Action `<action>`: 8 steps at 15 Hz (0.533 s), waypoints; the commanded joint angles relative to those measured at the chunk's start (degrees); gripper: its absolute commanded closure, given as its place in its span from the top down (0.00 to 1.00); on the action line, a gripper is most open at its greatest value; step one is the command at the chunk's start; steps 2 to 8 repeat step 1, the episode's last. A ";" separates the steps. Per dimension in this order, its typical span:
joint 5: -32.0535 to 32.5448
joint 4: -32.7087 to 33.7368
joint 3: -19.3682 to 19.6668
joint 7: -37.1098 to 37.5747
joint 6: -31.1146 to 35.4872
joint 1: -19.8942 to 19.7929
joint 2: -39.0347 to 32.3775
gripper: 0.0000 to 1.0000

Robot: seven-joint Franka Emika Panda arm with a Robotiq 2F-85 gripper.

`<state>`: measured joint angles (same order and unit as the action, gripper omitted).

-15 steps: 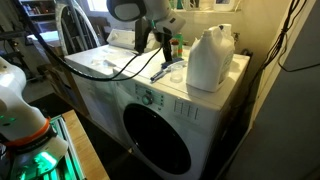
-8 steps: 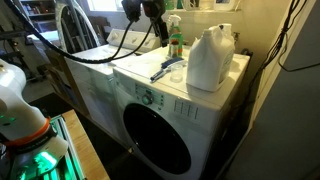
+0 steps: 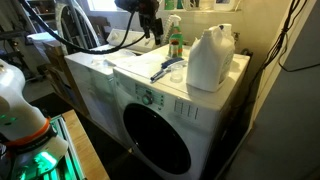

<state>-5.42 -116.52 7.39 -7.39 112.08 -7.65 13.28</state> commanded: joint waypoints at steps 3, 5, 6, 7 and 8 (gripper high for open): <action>0.12 0.16 0.49 -0.19 -0.15 0.49 -0.14 1.00; 0.12 0.16 0.49 -0.19 -0.15 0.49 -0.14 1.00; 0.12 0.16 0.49 -0.19 -0.15 0.49 -0.14 1.00; 0.12 0.16 0.49 -0.19 -0.15 0.49 -0.14 1.00; 0.12 0.16 0.49 -0.19 -0.15 0.49 -0.14 1.00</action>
